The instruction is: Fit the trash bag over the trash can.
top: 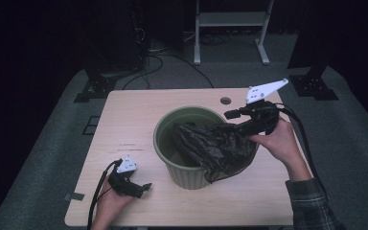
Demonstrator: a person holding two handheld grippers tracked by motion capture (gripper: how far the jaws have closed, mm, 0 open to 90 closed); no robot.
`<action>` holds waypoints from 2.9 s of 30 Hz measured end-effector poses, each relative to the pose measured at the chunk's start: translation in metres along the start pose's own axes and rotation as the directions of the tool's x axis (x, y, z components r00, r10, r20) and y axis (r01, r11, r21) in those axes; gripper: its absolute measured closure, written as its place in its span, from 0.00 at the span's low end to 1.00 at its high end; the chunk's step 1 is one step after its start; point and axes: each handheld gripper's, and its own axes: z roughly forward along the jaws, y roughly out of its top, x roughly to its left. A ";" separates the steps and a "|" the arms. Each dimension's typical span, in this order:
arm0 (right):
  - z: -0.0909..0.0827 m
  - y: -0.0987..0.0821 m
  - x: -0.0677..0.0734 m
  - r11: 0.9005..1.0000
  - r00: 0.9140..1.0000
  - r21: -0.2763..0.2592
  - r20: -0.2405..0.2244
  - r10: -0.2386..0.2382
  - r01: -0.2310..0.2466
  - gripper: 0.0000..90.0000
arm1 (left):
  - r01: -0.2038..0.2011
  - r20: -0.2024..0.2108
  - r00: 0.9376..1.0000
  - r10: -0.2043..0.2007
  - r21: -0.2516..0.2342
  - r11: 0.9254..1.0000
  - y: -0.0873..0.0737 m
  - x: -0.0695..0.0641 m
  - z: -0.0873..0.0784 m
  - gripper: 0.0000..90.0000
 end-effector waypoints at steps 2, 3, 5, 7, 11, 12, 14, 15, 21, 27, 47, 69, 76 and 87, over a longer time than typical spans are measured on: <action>-0.005 -0.008 -0.005 1.000 1.000 -0.008 0.009 0.021 -0.021 0.50 | 0.000 0.000 1.000 0.000 0.000 1.000 0.000 0.000 0.000 0.00; -0.006 -0.012 -0.008 0.999 0.999 -0.010 0.009 0.035 -0.035 0.51 | 0.000 0.000 1.000 0.000 0.000 1.000 0.000 0.000 0.000 0.00; -0.008 -0.023 -0.015 0.998 0.998 -0.015 0.006 0.065 -0.065 0.56 | 0.000 -0.001 1.000 0.000 -0.001 1.000 0.000 0.000 0.000 0.00; -0.008 -0.026 -0.017 0.997 0.997 -0.015 -0.003 0.077 -0.077 0.58 | 0.000 0.000 1.000 0.000 -0.001 1.000 0.000 0.000 0.000 0.00; -0.006 -0.035 -0.021 0.996 0.995 -0.032 -0.045 0.083 -0.085 0.90 | -0.003 0.006 1.000 0.003 0.001 1.000 0.001 0.000 -0.002 0.00; -0.006 -0.035 -0.021 0.996 0.995 -0.032 -0.045 0.083 -0.085 0.90 | -0.003 0.006 1.000 0.003 0.001 1.000 0.001 0.000 -0.002 0.00; -0.004 -0.035 -0.021 0.997 0.997 -0.035 -0.045 0.070 -0.072 0.99 | 0.001 0.010 1.000 -0.001 -0.017 1.000 0.002 0.000 -0.006 0.00; -0.003 -0.034 -0.021 0.997 0.997 -0.039 -0.042 0.065 -0.067 1.00 | 0.002 0.014 1.000 -0.002 -0.025 1.000 0.002 0.001 -0.009 0.00; 0.003 -0.027 -0.024 0.997 0.998 -0.056 -0.017 0.052 -0.053 1.00 | -0.002 0.065 0.998 0.008 -0.083 0.997 0.012 0.002 -0.026 0.00; 0.008 -0.015 -0.028 0.997 0.999 -0.065 0.000 0.043 -0.043 1.00 | -0.031 0.120 0.992 0.046 -0.129 0.991 0.031 -0.002 -0.048 0.00; 0.039 0.009 -0.044 0.999 0.999 -0.036 0.001 0.040 -0.040 1.00 | -0.192 0.158 0.957 0.243 -0.282 0.940 0.135 -0.013 -0.107 0.00; 0.047 0.022 -0.048 0.998 0.999 -0.050 -0.020 0.044 -0.045 1.00 | -0.314 0.231 0.900 0.369 -0.243 0.918 0.199 -0.027 -0.074 0.40; 0.045 0.023 -0.048 0.998 0.999 -0.055 -0.009 0.038 -0.039 0.95 | -0.302 0.255 0.901 0.352 -0.215 0.929 0.202 -0.029 -0.071 0.92; 0.006 0.005 -0.044 0.992 0.996 -0.108 0.050 0.067 -0.061 0.72 | -0.256 0.228 0.926 0.299 -0.200 0.946 0.206 -0.030 -0.066 0.96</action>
